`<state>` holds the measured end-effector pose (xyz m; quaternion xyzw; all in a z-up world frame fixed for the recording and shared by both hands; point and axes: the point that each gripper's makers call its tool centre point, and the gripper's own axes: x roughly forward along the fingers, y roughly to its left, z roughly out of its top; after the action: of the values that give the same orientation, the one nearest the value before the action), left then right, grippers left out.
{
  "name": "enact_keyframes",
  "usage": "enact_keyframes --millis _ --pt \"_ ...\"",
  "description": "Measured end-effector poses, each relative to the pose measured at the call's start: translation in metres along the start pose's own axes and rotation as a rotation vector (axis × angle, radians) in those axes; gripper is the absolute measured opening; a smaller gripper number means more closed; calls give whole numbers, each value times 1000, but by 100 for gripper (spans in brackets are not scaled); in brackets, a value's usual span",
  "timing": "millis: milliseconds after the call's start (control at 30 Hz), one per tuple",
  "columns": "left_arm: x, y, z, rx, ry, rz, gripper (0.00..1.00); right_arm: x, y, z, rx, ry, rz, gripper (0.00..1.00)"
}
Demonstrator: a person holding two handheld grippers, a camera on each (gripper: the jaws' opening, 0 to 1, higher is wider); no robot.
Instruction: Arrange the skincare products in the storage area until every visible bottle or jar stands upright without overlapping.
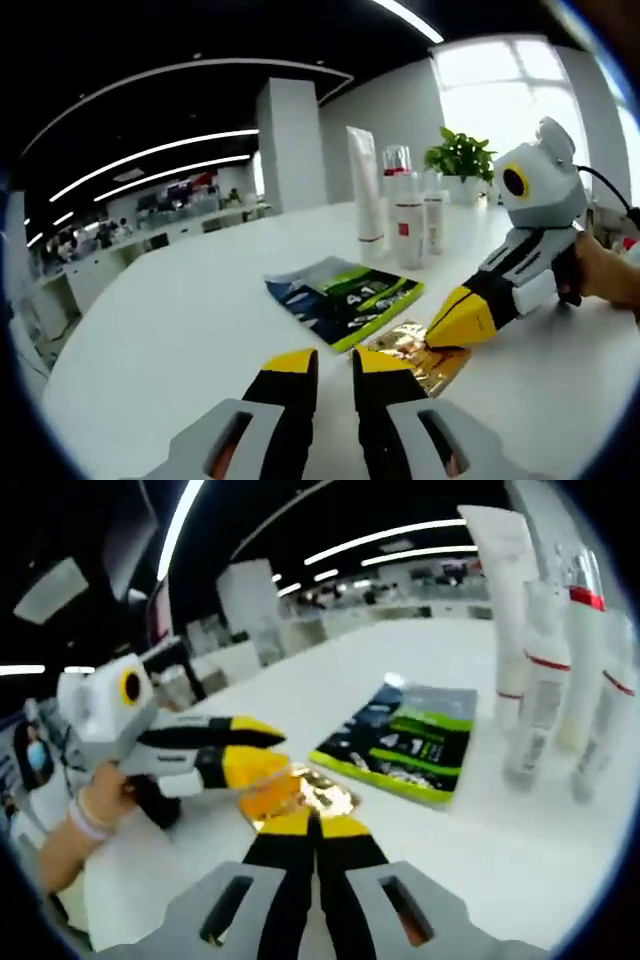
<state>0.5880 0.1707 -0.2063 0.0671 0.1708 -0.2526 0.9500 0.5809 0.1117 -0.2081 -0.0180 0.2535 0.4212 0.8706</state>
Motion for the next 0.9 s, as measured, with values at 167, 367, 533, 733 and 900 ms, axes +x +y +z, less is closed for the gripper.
enact_keyframes --millis 167,367,533,733,900 --pt "2 -8 -6 15 30 -23 13 -1 -2 -1 -38 -3 -10 0" --pt "1 -10 -7 -1 35 -33 12 -2 0 -4 -50 -12 -12 0" --pt "2 -11 -8 6 39 -32 11 0 0 -4 -62 -22 -16 0" --pt "1 -9 -9 1 43 -27 10 2 -1 -2 -84 -30 -23 0" --pt "3 -4 -6 -4 34 -22 15 3 0 -2 -98 -31 -17 0"
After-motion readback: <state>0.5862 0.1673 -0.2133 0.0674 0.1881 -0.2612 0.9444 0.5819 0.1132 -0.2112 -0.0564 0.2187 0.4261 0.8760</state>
